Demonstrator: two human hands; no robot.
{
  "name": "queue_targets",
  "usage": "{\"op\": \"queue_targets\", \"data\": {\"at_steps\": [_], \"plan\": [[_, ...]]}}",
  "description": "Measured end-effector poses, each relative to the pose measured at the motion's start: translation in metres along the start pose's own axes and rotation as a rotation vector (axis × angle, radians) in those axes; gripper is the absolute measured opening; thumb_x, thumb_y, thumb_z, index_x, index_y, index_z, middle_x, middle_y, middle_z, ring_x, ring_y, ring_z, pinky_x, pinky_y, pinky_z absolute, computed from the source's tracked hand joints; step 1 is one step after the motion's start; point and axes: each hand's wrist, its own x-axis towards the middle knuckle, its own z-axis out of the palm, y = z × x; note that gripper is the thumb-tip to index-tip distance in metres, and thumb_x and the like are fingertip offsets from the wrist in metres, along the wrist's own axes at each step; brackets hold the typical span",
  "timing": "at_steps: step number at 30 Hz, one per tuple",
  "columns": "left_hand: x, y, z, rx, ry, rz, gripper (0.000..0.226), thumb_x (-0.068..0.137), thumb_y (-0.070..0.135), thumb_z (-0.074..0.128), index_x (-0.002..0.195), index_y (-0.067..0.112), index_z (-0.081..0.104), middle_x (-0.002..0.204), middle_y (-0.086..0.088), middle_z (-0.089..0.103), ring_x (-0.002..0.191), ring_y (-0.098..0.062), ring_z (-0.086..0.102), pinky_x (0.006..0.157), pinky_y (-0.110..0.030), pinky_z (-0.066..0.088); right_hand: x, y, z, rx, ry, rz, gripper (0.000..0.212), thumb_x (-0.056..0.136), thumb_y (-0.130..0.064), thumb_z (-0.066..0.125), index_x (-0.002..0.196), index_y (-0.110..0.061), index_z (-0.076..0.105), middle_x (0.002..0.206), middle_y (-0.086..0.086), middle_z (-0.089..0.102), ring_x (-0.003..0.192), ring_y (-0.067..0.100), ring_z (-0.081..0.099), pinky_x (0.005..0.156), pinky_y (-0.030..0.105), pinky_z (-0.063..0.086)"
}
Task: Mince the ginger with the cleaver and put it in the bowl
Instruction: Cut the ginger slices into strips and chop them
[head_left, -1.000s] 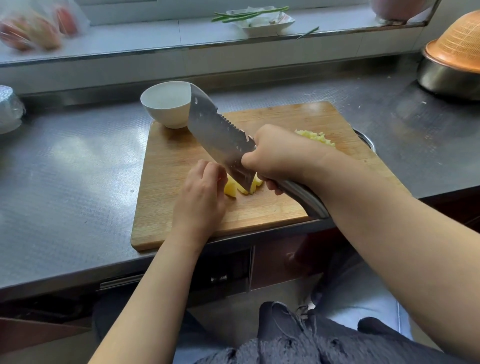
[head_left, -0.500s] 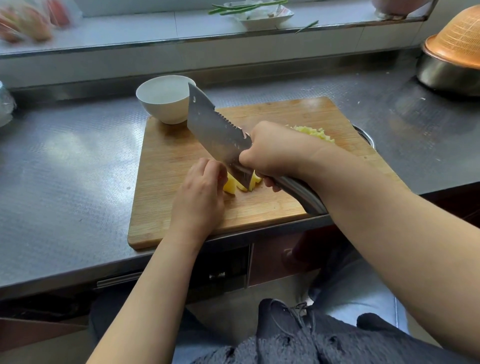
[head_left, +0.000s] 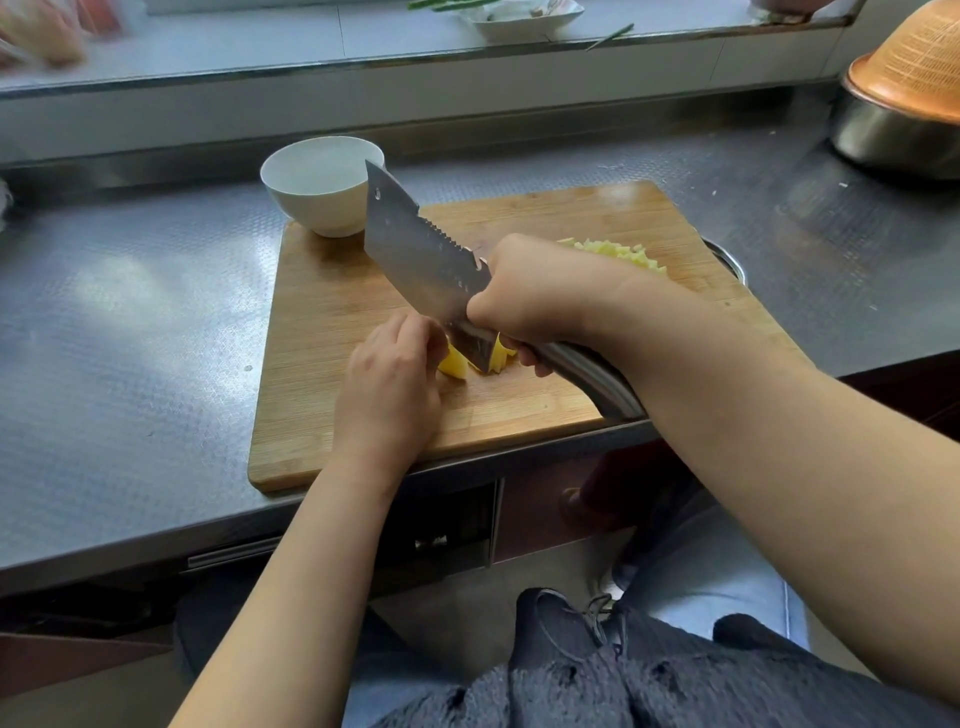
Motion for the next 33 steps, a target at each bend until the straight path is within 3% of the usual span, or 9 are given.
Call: {"op": "queue_targets", "data": {"at_steps": [3,8,19,26,31,33], "plan": [[0.000,0.001,0.000,0.002,-0.004,0.000,0.018,0.081,-0.004,0.059,0.086,0.012,0.056,0.084,-0.005,0.058,0.076,-0.024,0.051,0.065,-0.031,0.036,0.001,-0.001,0.001,-0.012,0.002,-0.005,0.005,0.094,-0.008,0.051,0.095,-0.002,0.052,0.066,0.012,0.057,0.043,0.018,0.054,0.041,0.026,0.050],[0.000,0.000,0.000,0.006,-0.002,-0.006,0.021,0.077,-0.008,0.059,0.084,0.013,0.056,0.082,-0.005,0.059,0.075,-0.026,0.053,0.066,-0.030,0.034,0.004,0.000,0.008,-0.030,-0.010,0.001,0.007,0.095,-0.008,0.049,0.098,-0.003,0.052,0.068,0.012,0.058,0.046,0.018,0.056,0.042,0.026,0.051],[-0.001,-0.003,0.004,0.004,0.013,-0.023,0.016,0.080,-0.003,0.061,0.086,0.011,0.057,0.082,-0.007,0.061,0.075,-0.029,0.055,0.064,-0.028,0.030,0.012,0.011,0.026,0.061,-0.045,0.031,0.020,0.095,-0.009,0.046,0.075,-0.010,0.046,0.061,0.011,0.054,0.041,0.018,0.053,0.042,0.028,0.050],[-0.004,0.000,0.000,-0.071,0.020,0.000,0.027,0.085,0.003,0.063,0.109,0.012,0.055,0.088,-0.001,0.060,0.080,-0.020,0.056,0.064,-0.028,0.036,0.014,0.020,0.033,0.123,-0.021,0.010,0.020,0.097,-0.013,0.047,0.077,-0.010,0.048,0.060,0.010,0.053,0.040,0.018,0.052,0.042,0.028,0.048],[-0.003,-0.001,0.001,-0.066,-0.028,0.024,0.028,0.084,0.013,0.065,0.109,0.018,0.052,0.094,0.000,0.054,0.080,-0.022,0.053,0.063,-0.036,0.045,0.017,0.027,0.033,0.158,-0.004,0.002,0.010,0.094,-0.011,0.047,0.090,-0.008,0.056,0.061,0.011,0.057,0.046,0.022,0.058,0.047,0.031,0.053],[-0.003,-0.001,0.001,-0.072,-0.029,0.006,0.028,0.084,0.013,0.065,0.108,0.018,0.052,0.094,0.002,0.052,0.080,-0.021,0.053,0.064,-0.036,0.046,0.017,0.026,0.033,0.151,0.002,-0.010,0.011,0.094,-0.012,0.048,0.086,-0.009,0.054,0.059,0.011,0.057,0.047,0.023,0.058,0.047,0.032,0.052]]}}
